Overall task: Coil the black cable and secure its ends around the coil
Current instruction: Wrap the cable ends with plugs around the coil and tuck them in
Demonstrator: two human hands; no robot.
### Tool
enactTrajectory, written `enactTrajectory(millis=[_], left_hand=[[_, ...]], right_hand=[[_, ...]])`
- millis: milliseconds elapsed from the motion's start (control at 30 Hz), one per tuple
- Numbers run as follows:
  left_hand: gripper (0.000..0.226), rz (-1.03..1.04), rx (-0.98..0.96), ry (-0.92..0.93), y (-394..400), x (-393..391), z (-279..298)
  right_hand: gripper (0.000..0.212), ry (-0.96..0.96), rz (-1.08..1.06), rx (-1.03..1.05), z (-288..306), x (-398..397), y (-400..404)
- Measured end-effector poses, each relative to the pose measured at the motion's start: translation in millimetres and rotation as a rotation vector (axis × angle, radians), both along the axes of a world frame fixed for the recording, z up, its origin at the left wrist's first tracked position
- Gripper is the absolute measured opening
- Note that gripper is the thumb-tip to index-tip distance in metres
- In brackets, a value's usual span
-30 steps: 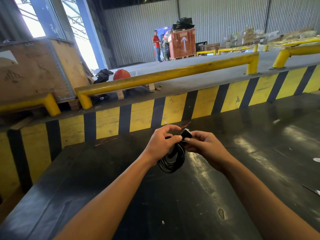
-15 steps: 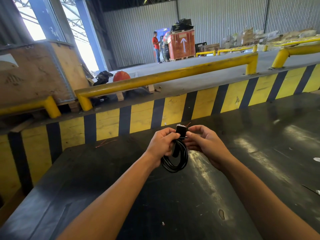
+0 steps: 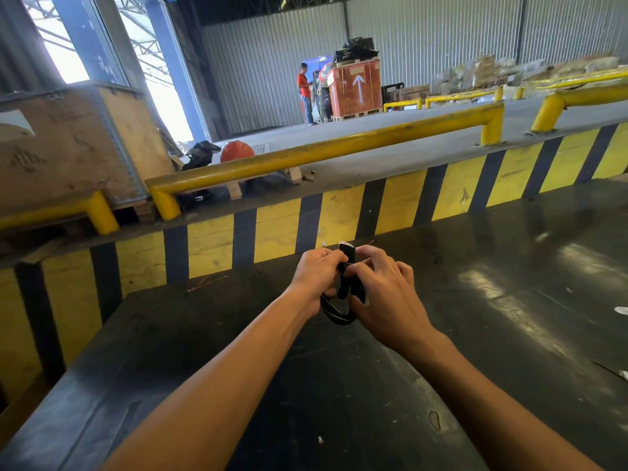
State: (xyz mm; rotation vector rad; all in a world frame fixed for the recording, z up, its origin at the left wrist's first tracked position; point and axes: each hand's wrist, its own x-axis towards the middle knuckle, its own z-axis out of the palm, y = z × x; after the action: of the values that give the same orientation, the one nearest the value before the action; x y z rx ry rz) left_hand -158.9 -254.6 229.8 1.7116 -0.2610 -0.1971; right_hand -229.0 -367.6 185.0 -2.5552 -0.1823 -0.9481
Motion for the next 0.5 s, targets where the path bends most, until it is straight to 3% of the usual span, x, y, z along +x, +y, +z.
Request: enactTrajectory(millis=[400,500], left_hand=[[0.02,0.007,-0.074,0.229,-9,8,15],[0.022,0.001,-0.074,0.262,-9,10,14]], right_hand=[[0.021,-0.084,-0.053,0.005,3,6,-2],[0.026,-0.058,-0.059,-0.006,4,6,-2]])
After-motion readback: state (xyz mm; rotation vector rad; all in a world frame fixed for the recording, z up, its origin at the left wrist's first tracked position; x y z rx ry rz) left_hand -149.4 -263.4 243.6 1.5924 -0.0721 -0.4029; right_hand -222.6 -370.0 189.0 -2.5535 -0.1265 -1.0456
